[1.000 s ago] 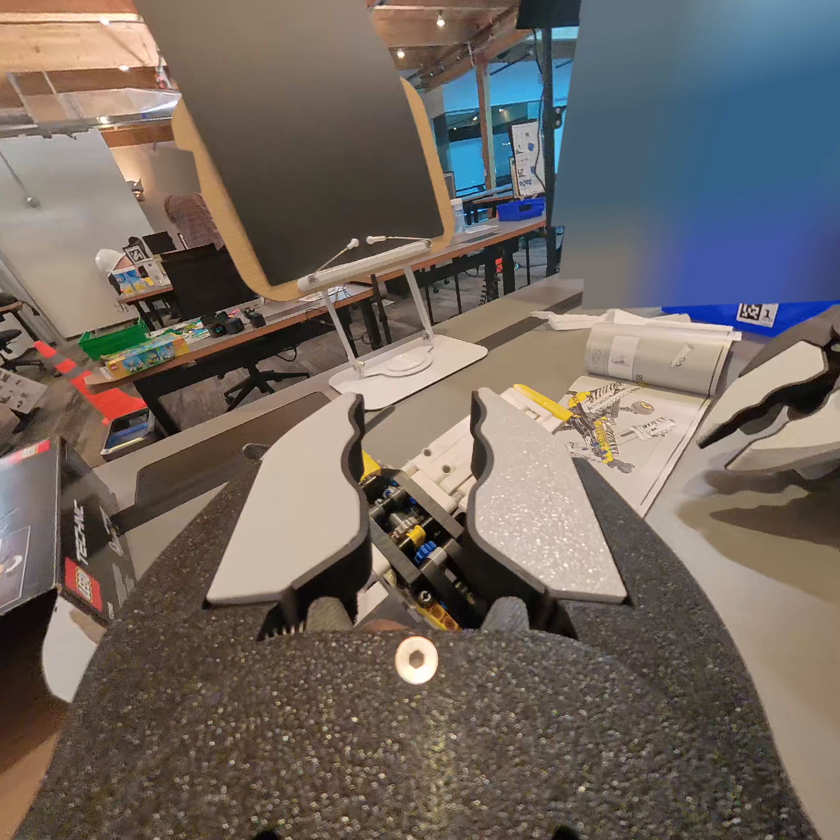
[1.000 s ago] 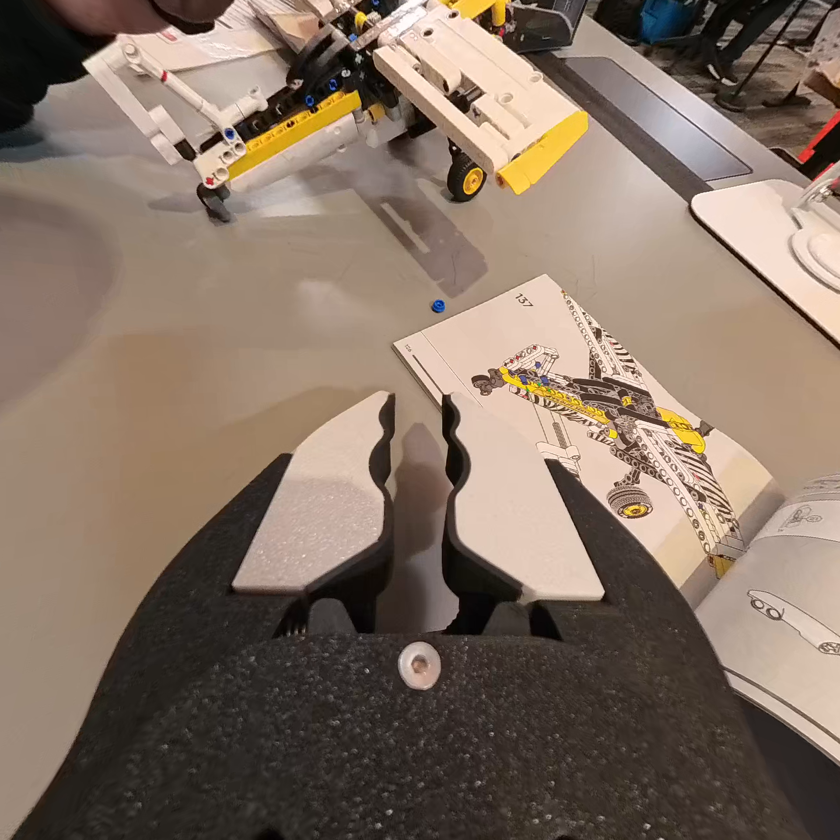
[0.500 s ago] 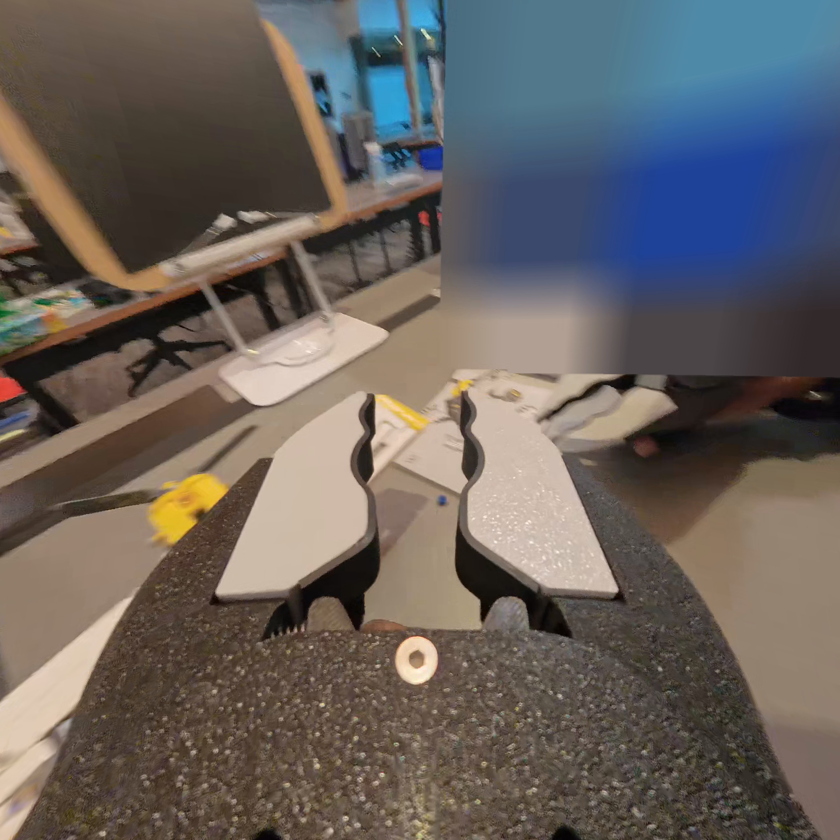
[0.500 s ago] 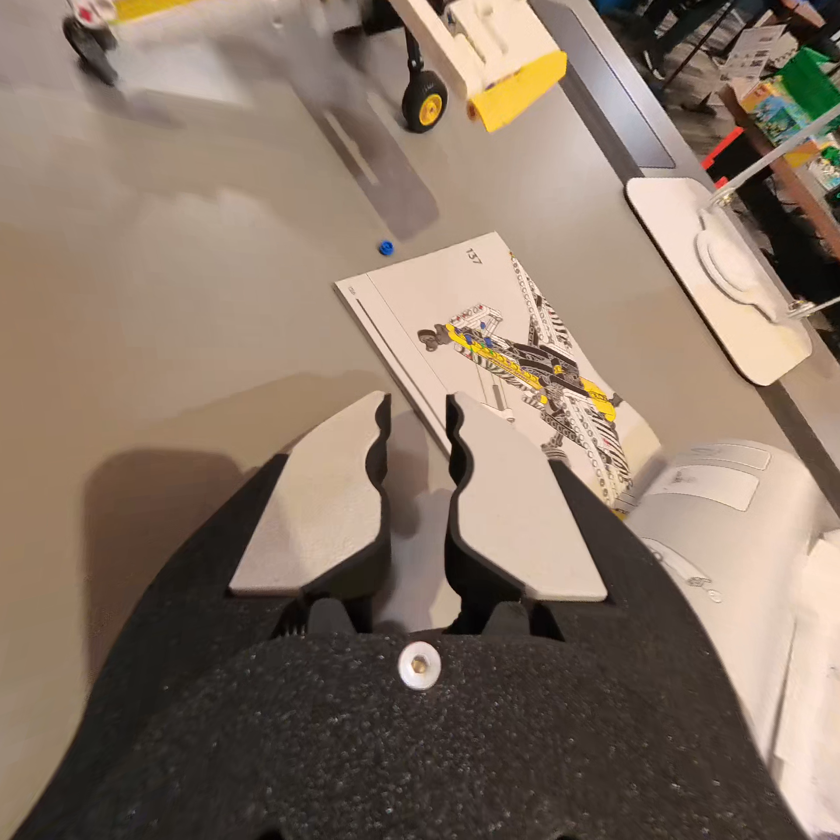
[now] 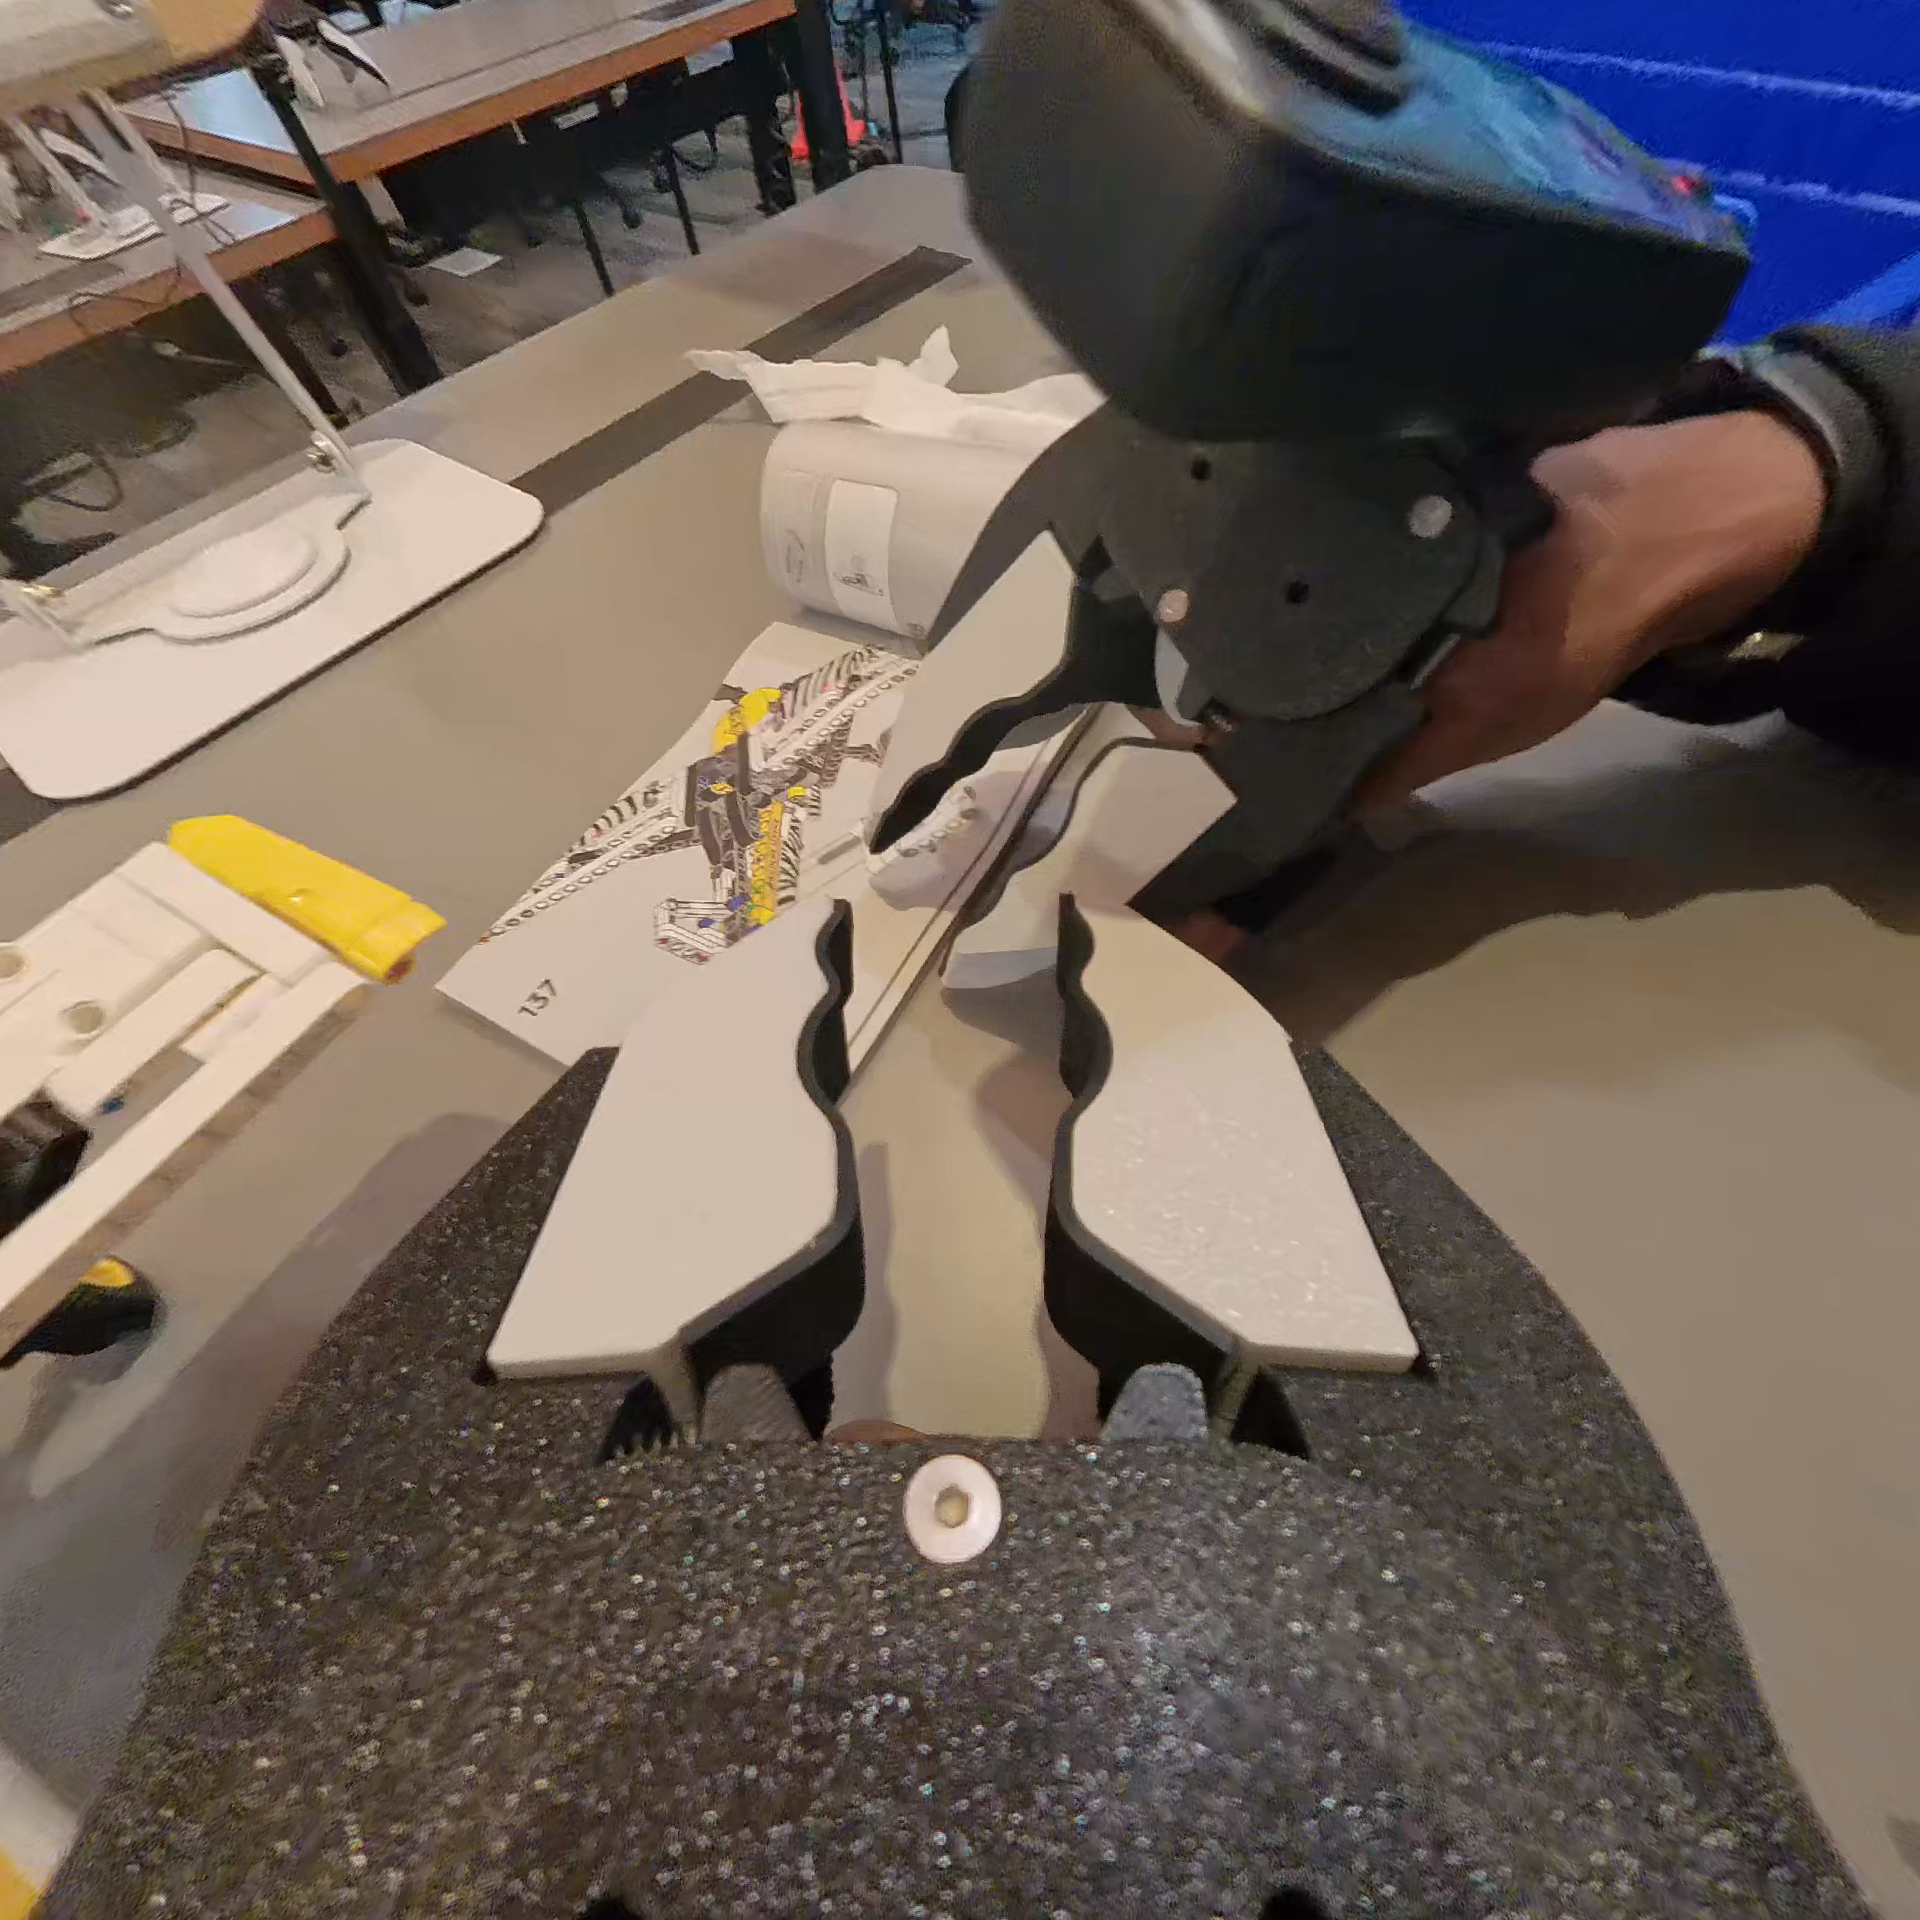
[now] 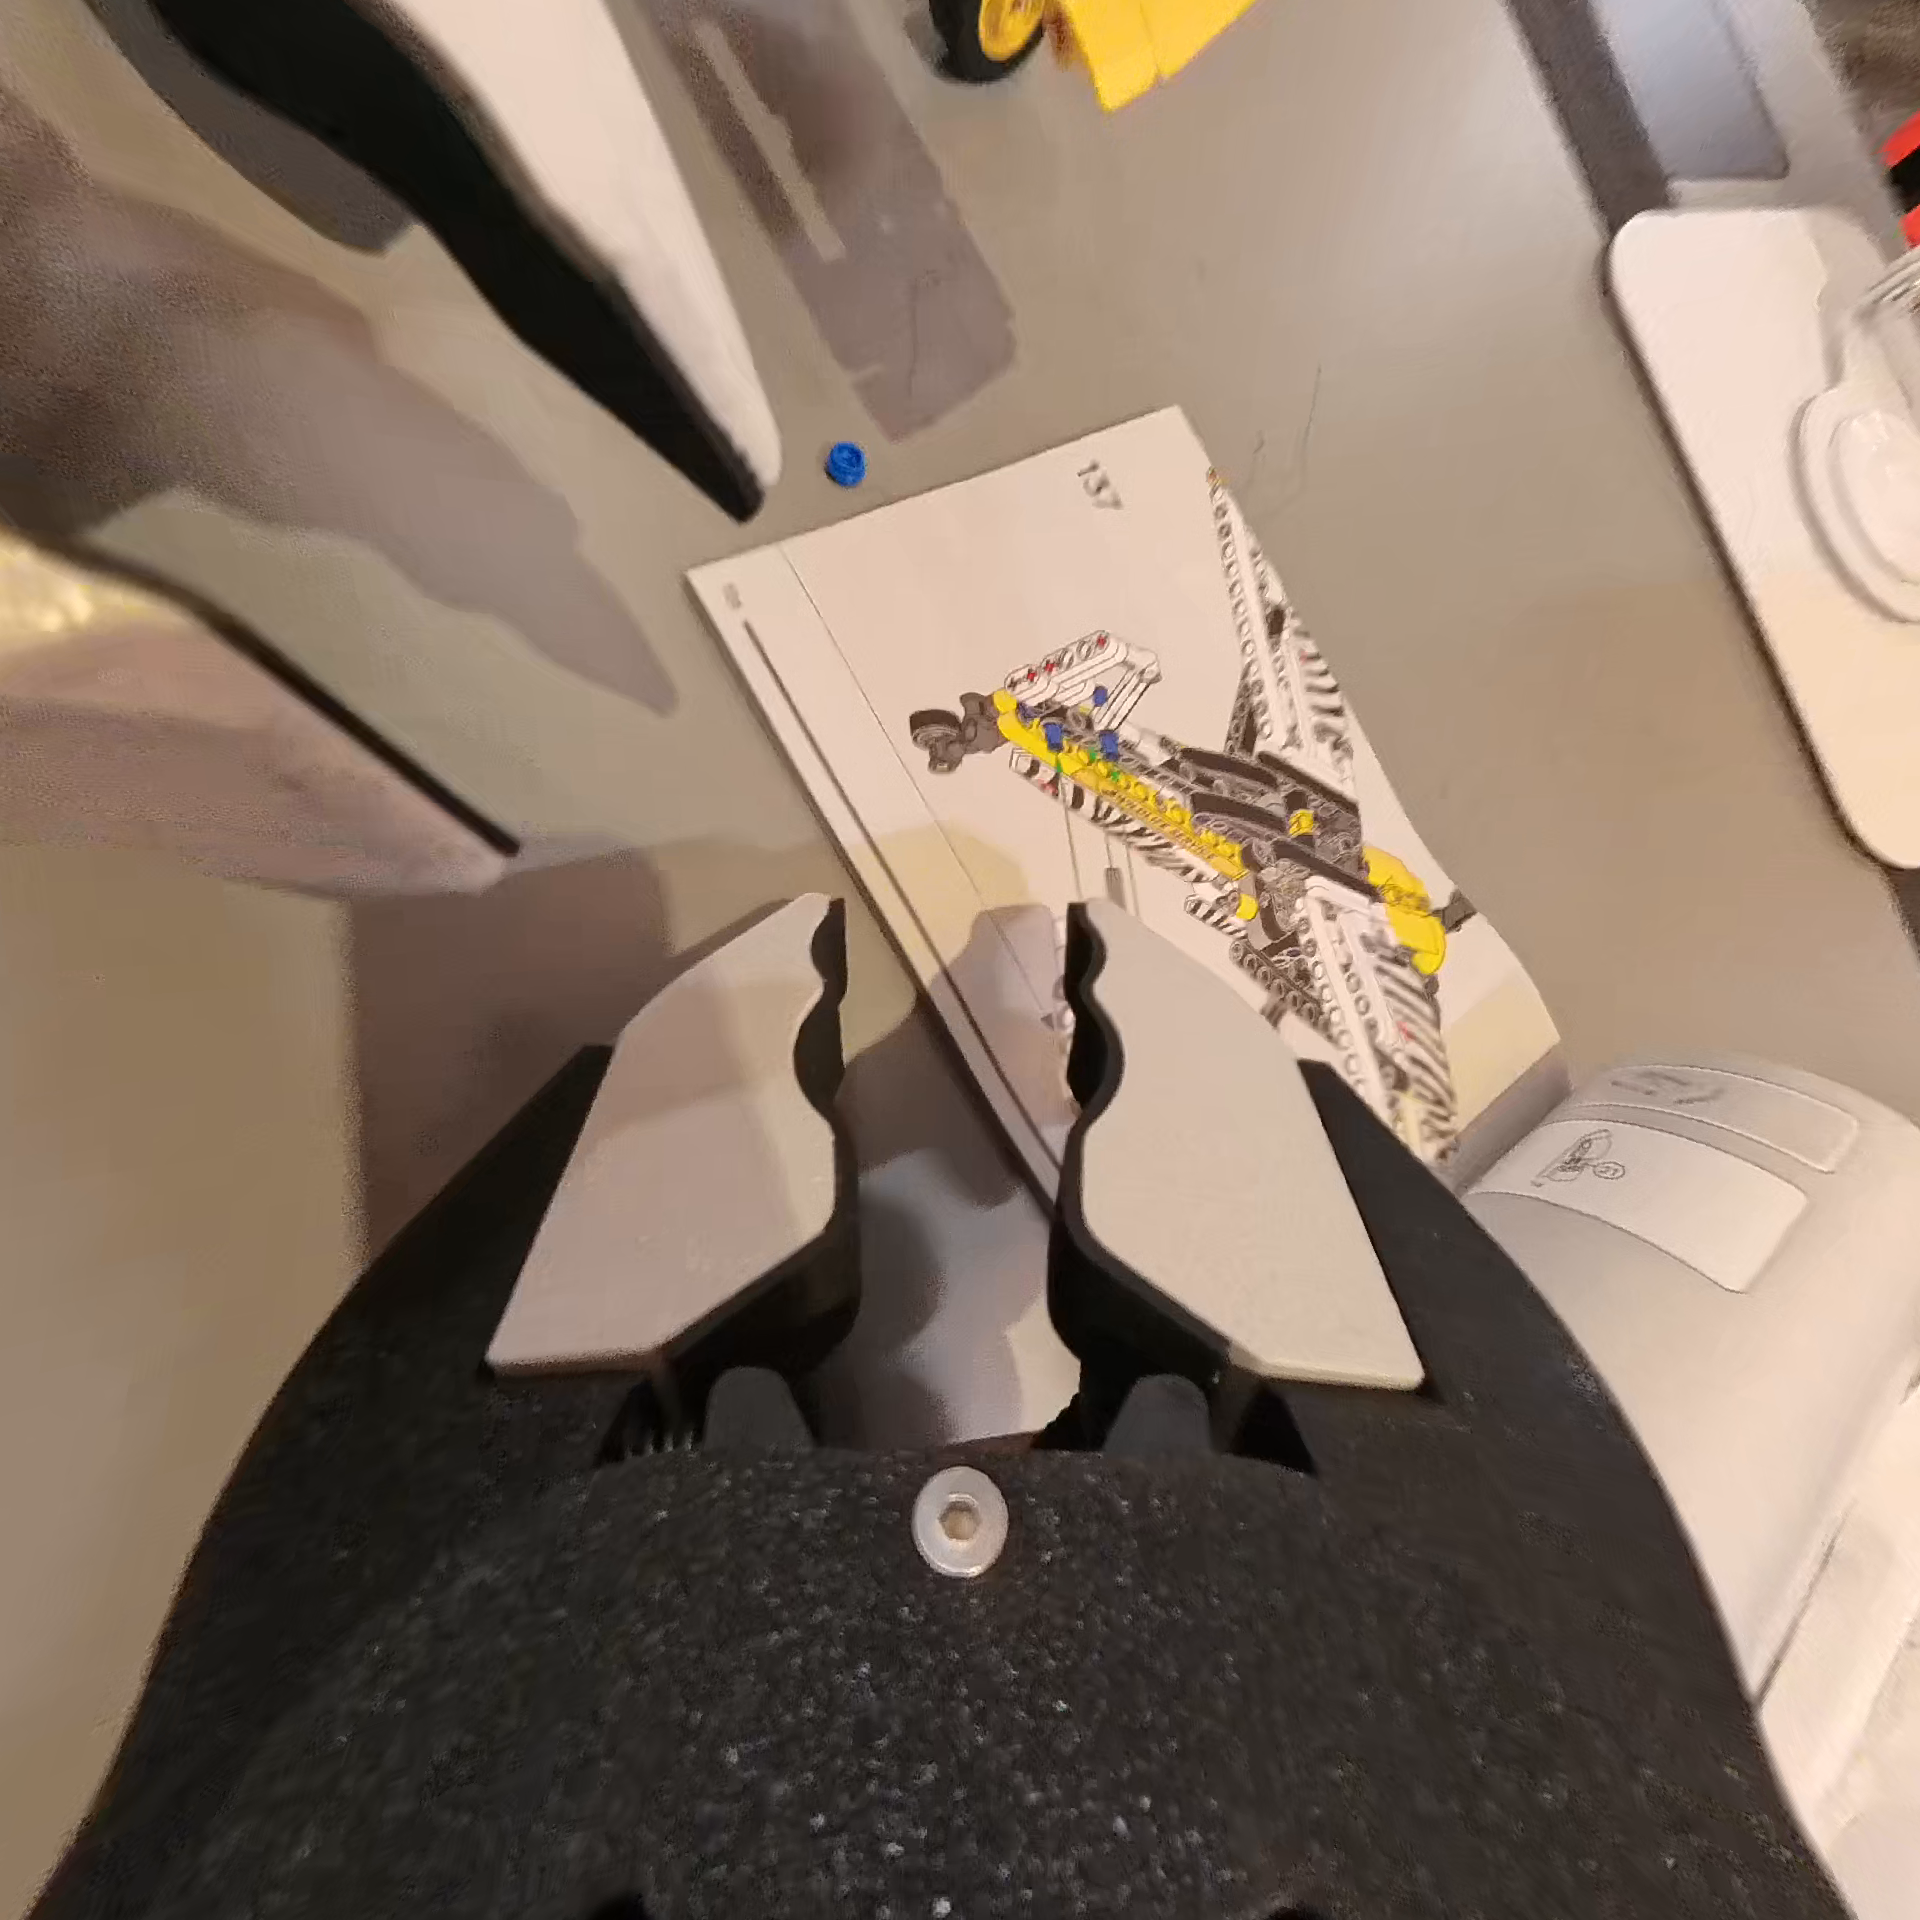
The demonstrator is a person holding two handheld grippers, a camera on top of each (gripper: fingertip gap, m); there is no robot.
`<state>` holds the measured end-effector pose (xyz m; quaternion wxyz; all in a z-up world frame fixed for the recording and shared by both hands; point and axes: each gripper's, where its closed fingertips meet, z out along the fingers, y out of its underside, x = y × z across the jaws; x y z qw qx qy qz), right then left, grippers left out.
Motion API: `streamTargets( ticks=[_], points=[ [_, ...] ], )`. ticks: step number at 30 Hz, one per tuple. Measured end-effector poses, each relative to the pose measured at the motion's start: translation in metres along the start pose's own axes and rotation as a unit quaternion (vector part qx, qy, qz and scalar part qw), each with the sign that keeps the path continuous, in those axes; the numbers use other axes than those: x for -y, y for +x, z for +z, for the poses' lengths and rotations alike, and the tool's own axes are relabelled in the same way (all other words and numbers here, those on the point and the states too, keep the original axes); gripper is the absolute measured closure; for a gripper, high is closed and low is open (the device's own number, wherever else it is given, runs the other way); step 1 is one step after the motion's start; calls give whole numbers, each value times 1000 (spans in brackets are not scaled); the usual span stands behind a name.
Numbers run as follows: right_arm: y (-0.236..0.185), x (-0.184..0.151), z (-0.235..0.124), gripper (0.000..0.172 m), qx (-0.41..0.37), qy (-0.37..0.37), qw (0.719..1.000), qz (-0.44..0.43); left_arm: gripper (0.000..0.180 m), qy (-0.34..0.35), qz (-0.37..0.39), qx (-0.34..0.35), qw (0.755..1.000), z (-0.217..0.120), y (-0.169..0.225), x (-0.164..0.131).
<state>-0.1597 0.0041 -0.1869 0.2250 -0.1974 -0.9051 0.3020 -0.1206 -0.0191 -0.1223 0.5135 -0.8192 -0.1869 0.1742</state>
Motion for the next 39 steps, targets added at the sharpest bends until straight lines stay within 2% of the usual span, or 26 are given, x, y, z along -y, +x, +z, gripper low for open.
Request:
streamTargets(
  ticks=[6,8,10,12,15,17,18,20,23,27,36,39],
  points=[
    [-13,-6,-1,150,43,-25,999,19,142,1,-17,-21,1000,3,2,-12],
    [-18,-8,-4,150,57,-35,998,21,143,1,-23,-22,999,2,1,-12],
    [-16,-8,-14,143,46,-50,998,9,143,7,-20,-21,1000,1,0,-11],
    [5,-5,-38,141,-7,-57,998,-20,143,9,-13,-22,1000,0,1,-10],
    [71,-2,-88,141,-110,-73,991,-30,143,11,2,-22,1000,-1,3,-11],
    [116,-19,-111,141,-152,-121,980,-35,143,13,12,-25,1000,-1,6,-10],
    [131,-35,-114,139,-145,-163,975,-30,144,14,18,-27,999,-1,8,-10],
    [144,-71,-109,129,-104,-243,964,-13,144,13,27,-29,999,-1,11,-11],
    [149,-104,-97,126,-79,-311,947,-36,144,14,39,-28,999,-1,14,-12],
    [156,-117,-85,129,-78,-349,932,-62,144,14,44,-23,999,0,13,-13],
    [223,-149,-82,130,-128,-428,893,-64,145,-5,38,-37,999,8,16,-23],
    [237,-158,-82,128,-119,-445,886,-46,145,-11,50,-28,998,9,14,-25]
  ],
)
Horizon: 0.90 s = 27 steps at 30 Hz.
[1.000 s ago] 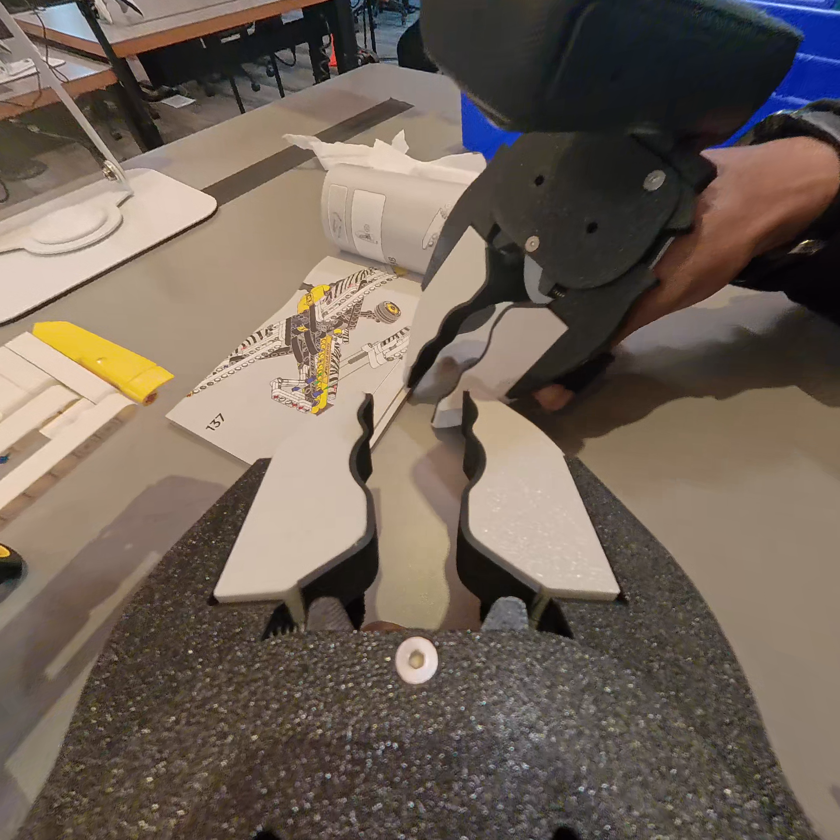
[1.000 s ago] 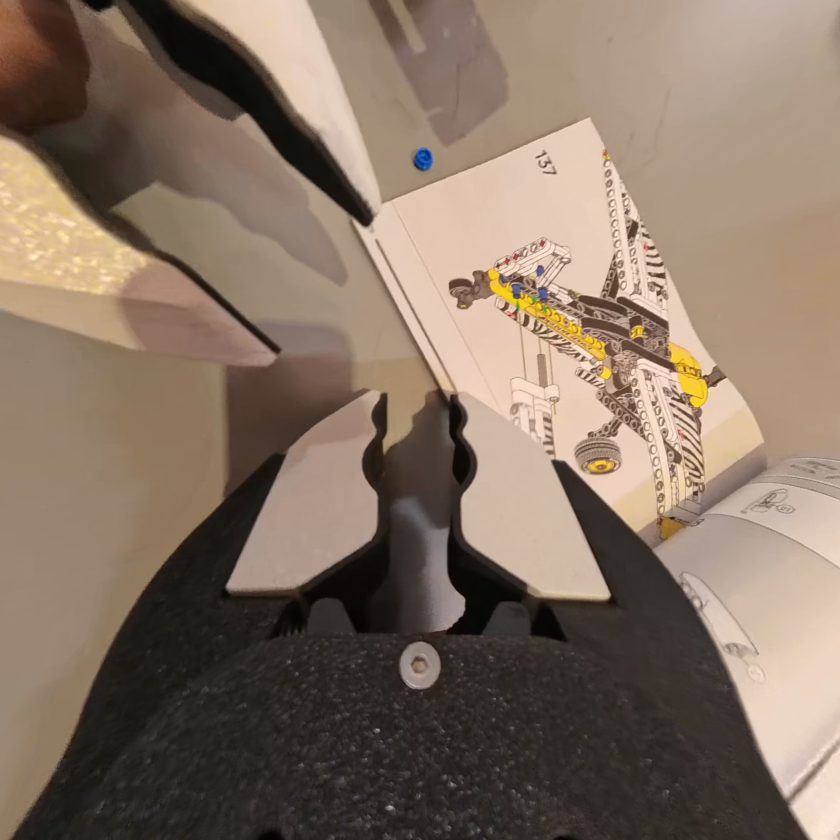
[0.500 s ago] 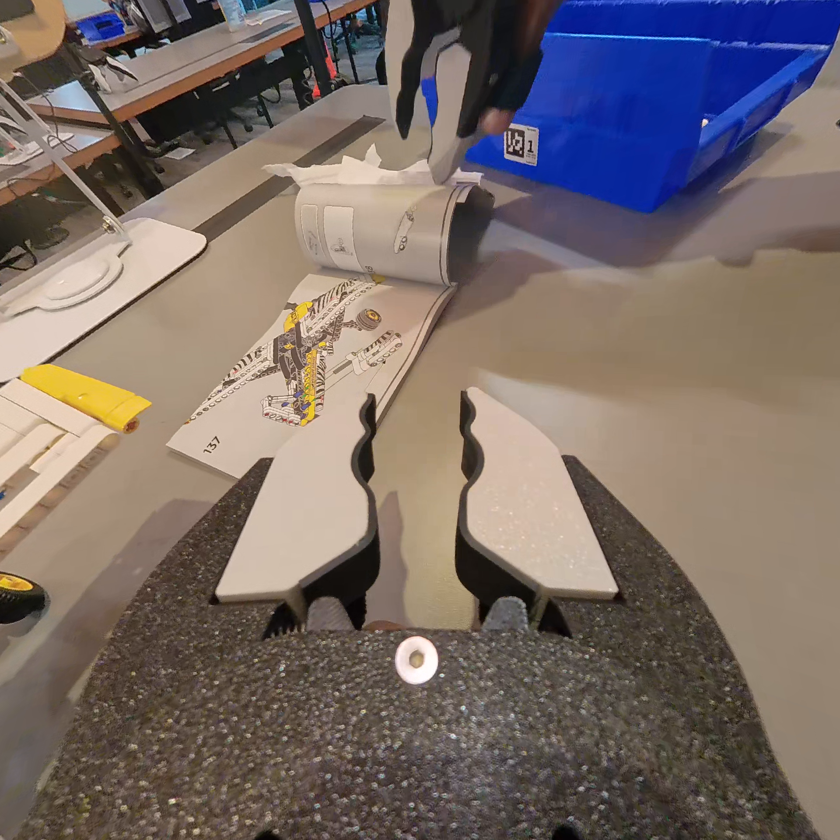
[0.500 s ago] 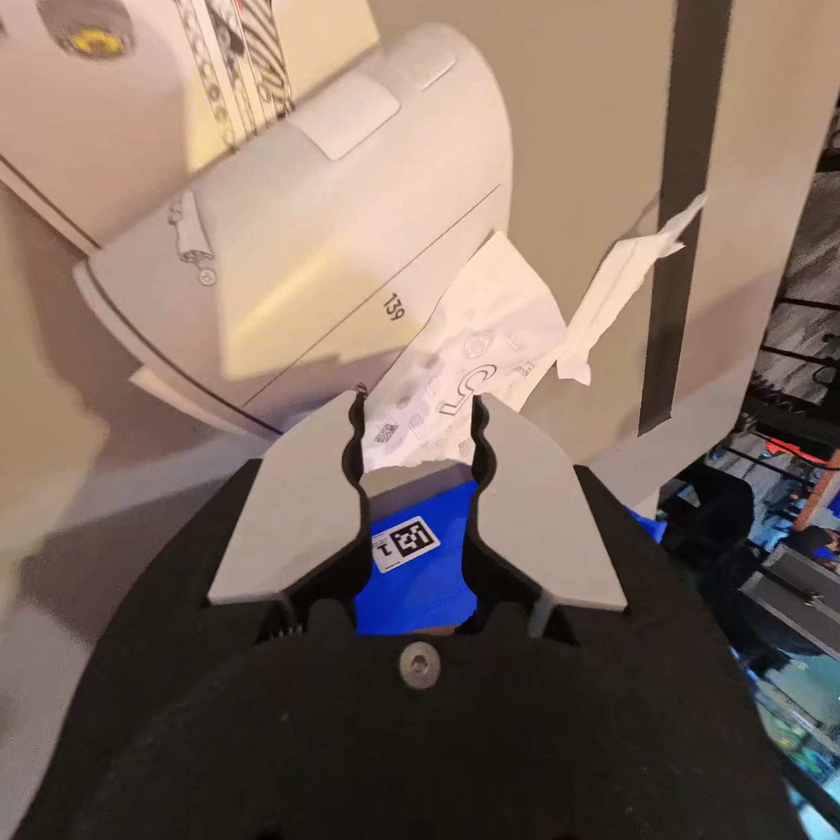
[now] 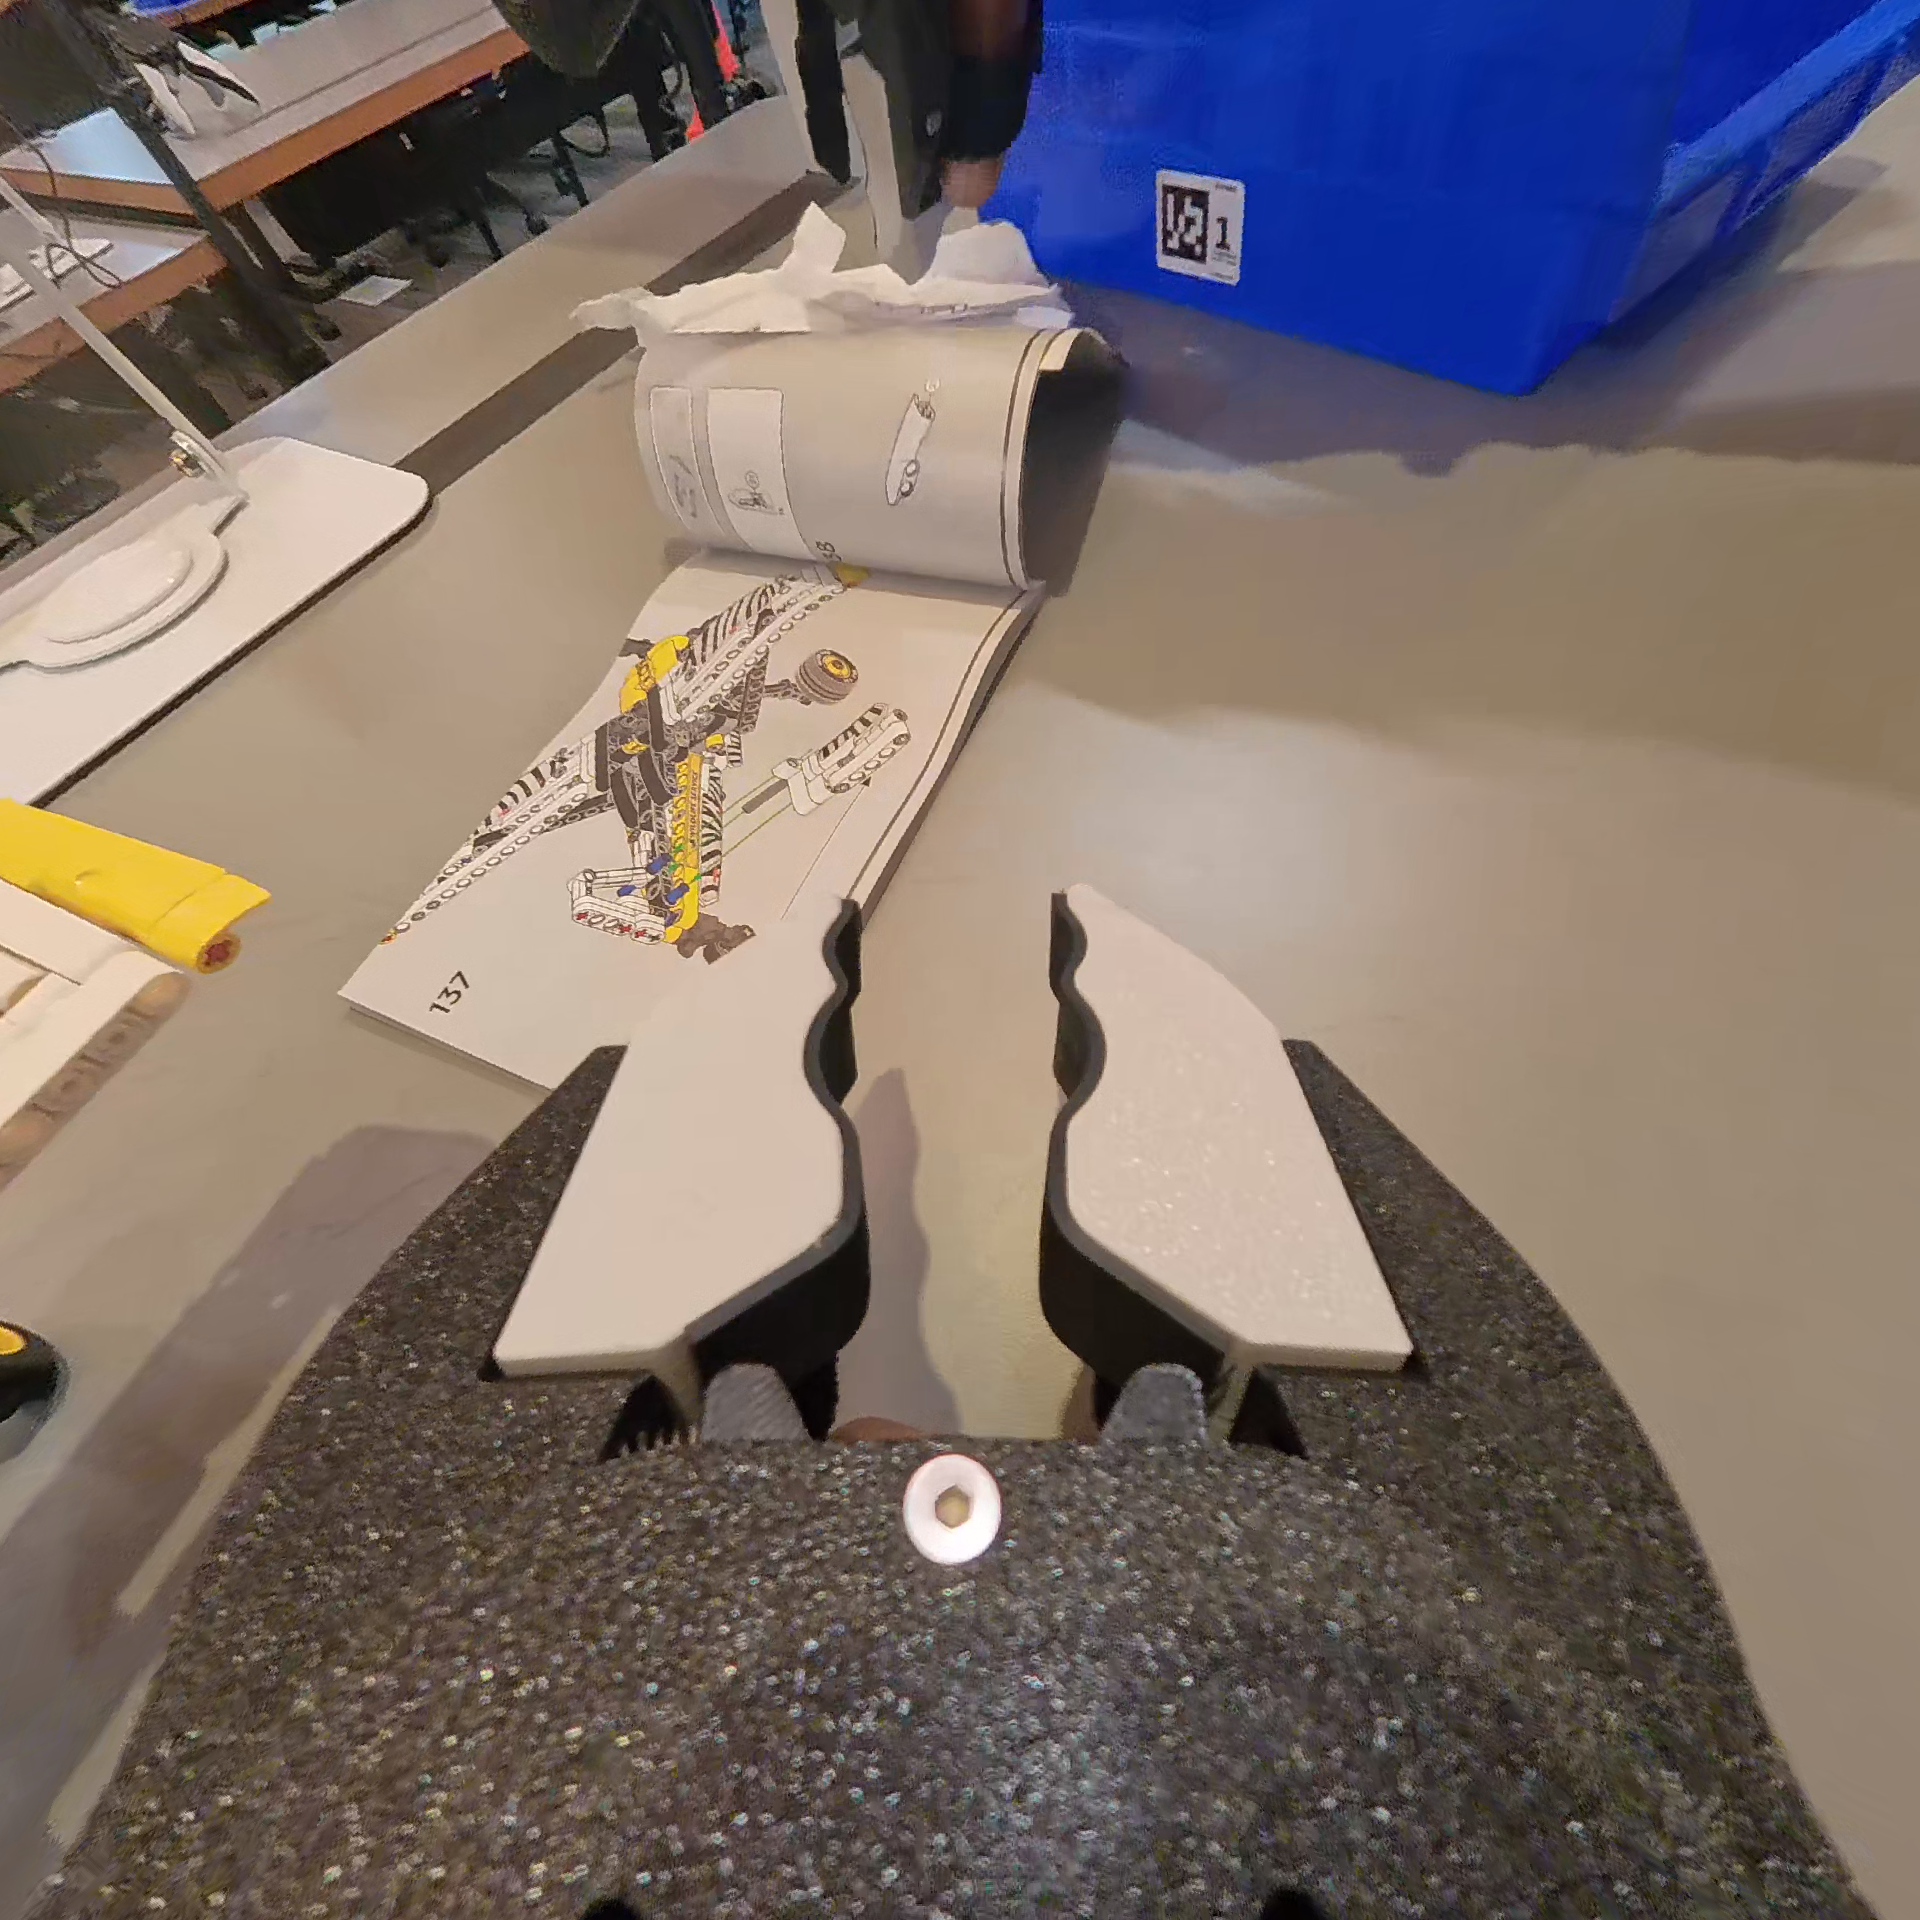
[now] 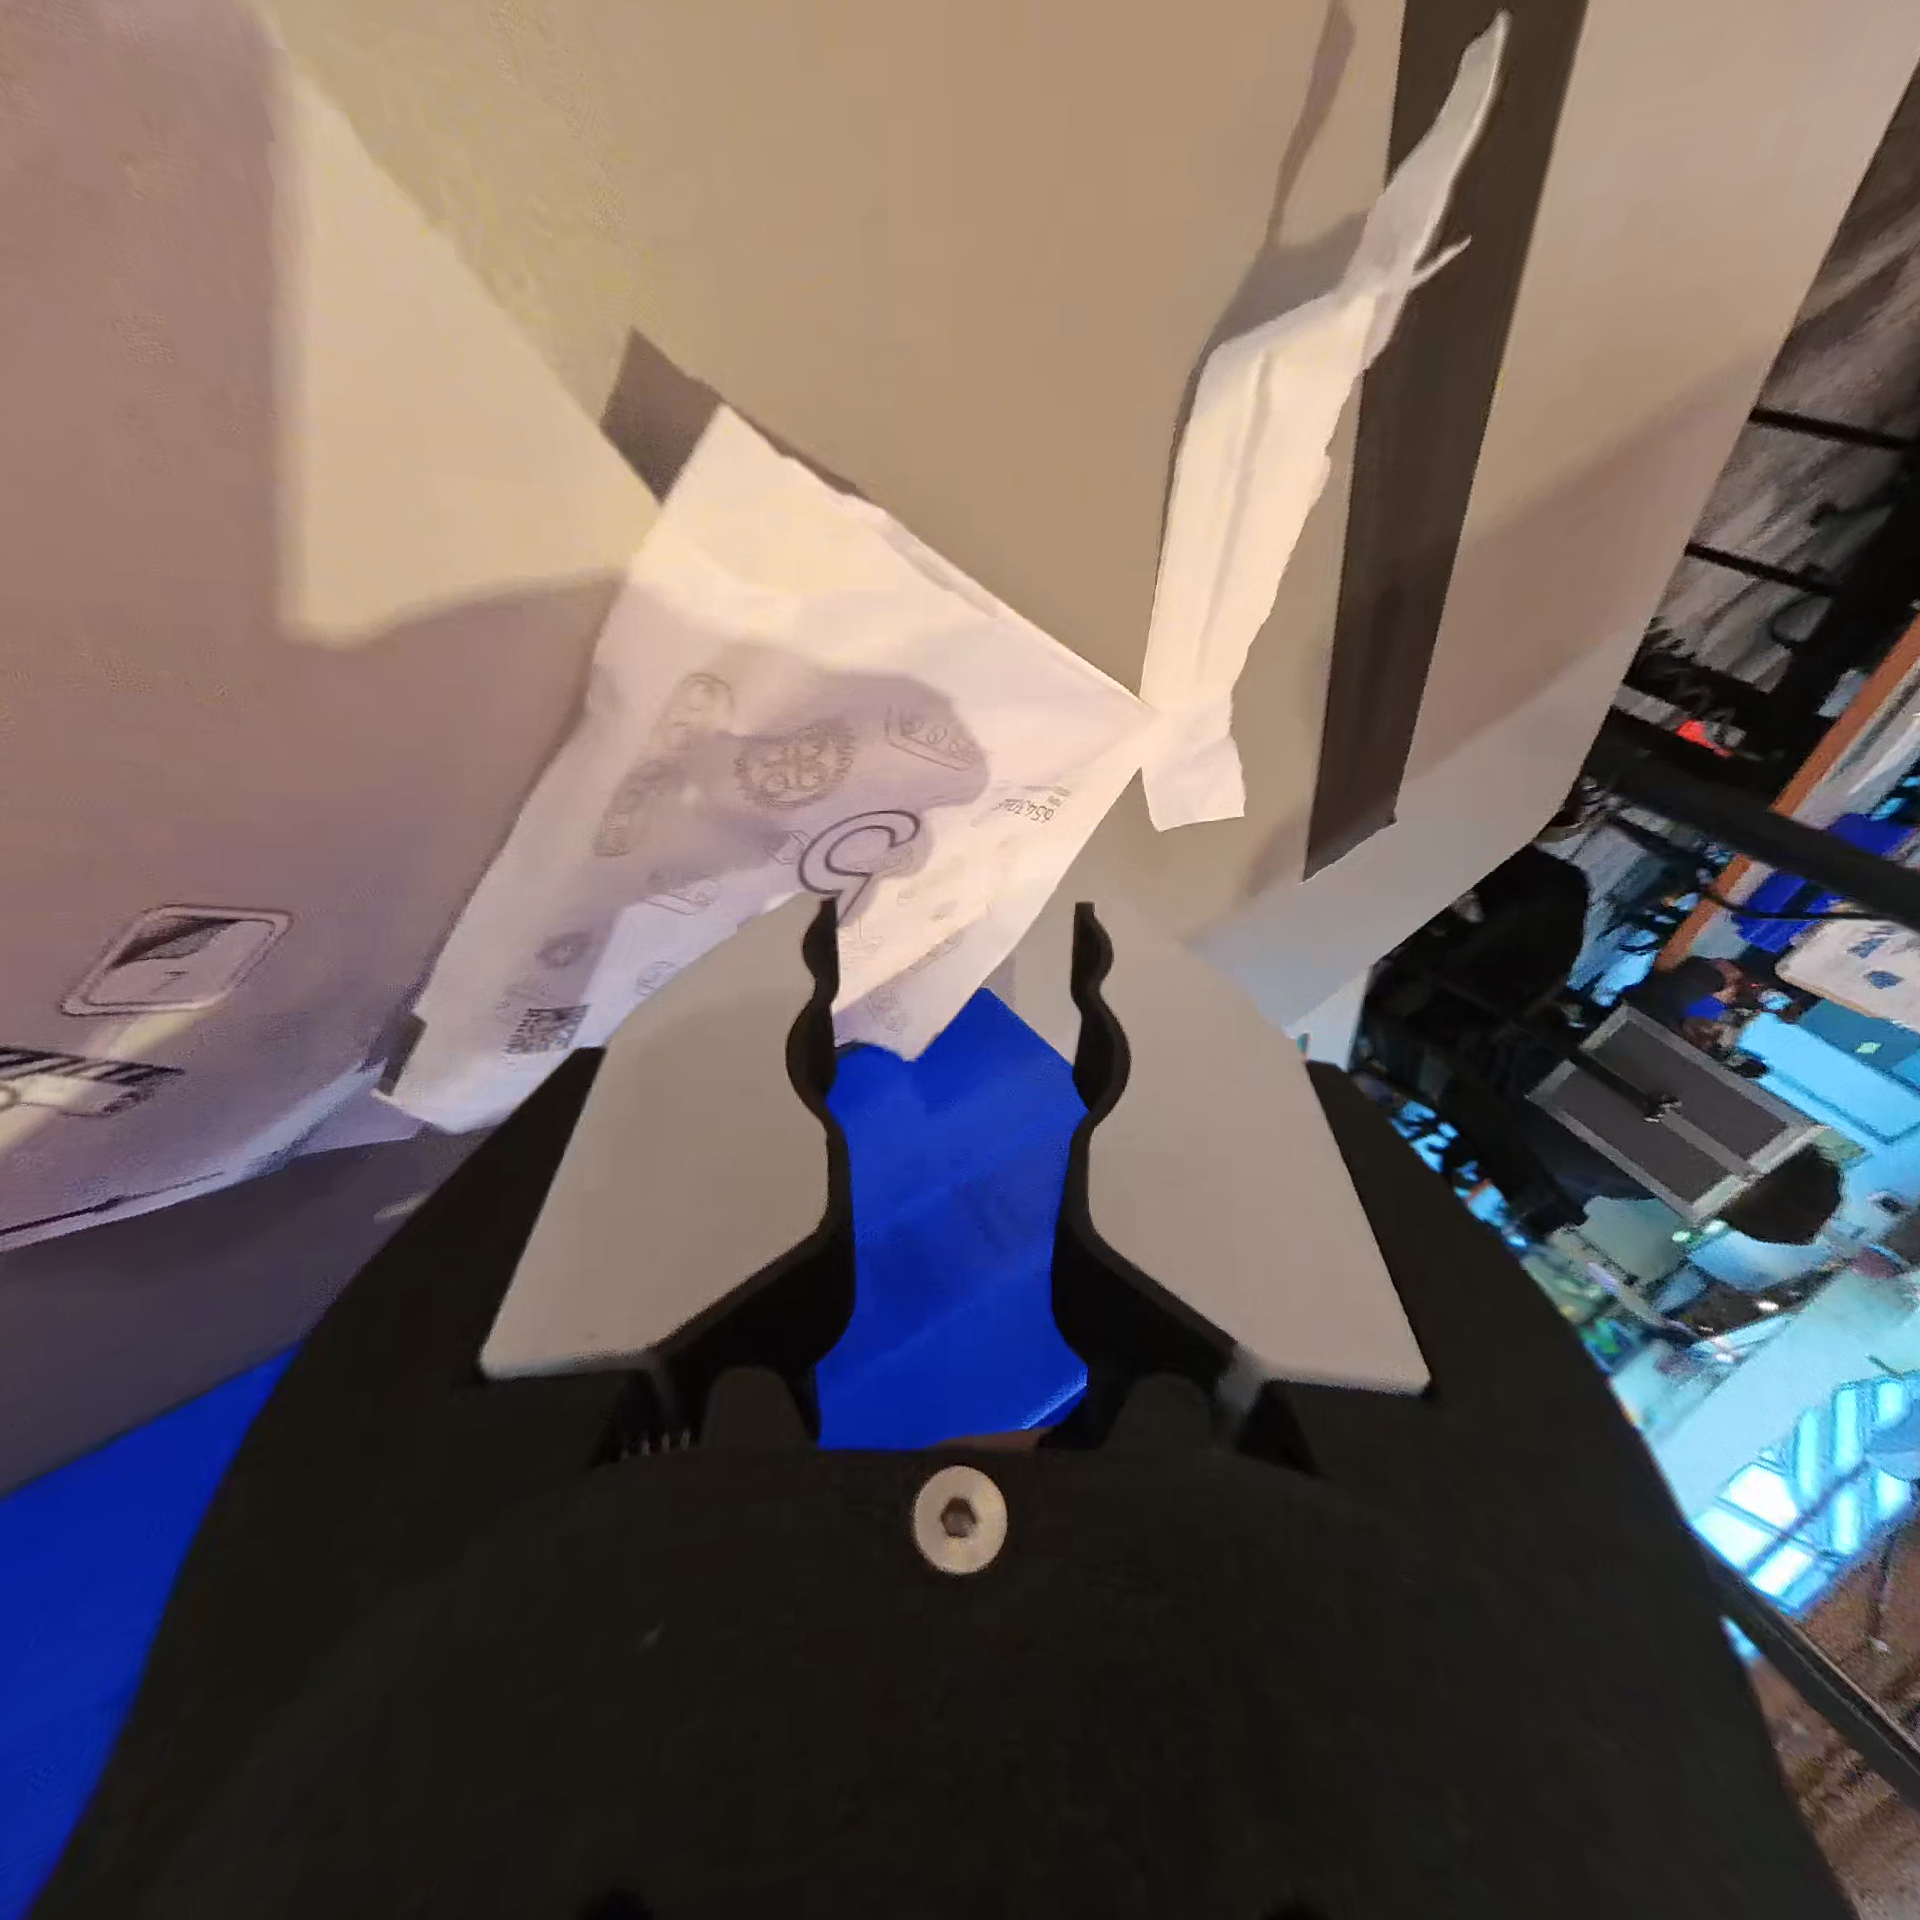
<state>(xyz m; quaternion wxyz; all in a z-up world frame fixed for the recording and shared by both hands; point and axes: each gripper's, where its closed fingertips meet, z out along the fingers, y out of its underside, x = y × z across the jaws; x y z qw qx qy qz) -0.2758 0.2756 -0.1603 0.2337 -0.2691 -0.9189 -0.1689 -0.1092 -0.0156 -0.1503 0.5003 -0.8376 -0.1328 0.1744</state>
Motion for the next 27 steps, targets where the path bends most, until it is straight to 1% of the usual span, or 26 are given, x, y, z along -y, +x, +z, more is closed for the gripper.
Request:
streamTargets(
  ticks=[2,5,7,9,11,15,18,22,27],
  points=[
    [-1,4,-9,126,23,22,999,16,145,-3,5,8,1000,0,-3,-1],
    [-19,23,-32,128,78,90,993,24,145,-6,-4,7,1000,0,-5,-2],
    [-36,27,-29,125,107,93,990,15,145,-4,-7,3,1000,-1,-5,-1],
    [-43,22,-14,119,96,59,994,-4,145,-5,-5,5,1000,-1,-5,-1],
    [-37,18,0,113,69,35,997,-8,145,-6,-7,6,1000,0,-6,-2],
    [-9,24,12,109,43,46,997,39,145,-6,-16,3,1000,0,-6,-3],
    [8,26,10,109,37,47,997,45,145,-10,-17,7,1000,1,-9,-5],
    [15,39,-10,112,39,73,996,38,145,-17,-21,18,999,0,-15,-8],
    [10,74,-58,115,47,147,988,11,145,-26,-32,33,999,-1,-26,-13]
  ],
)
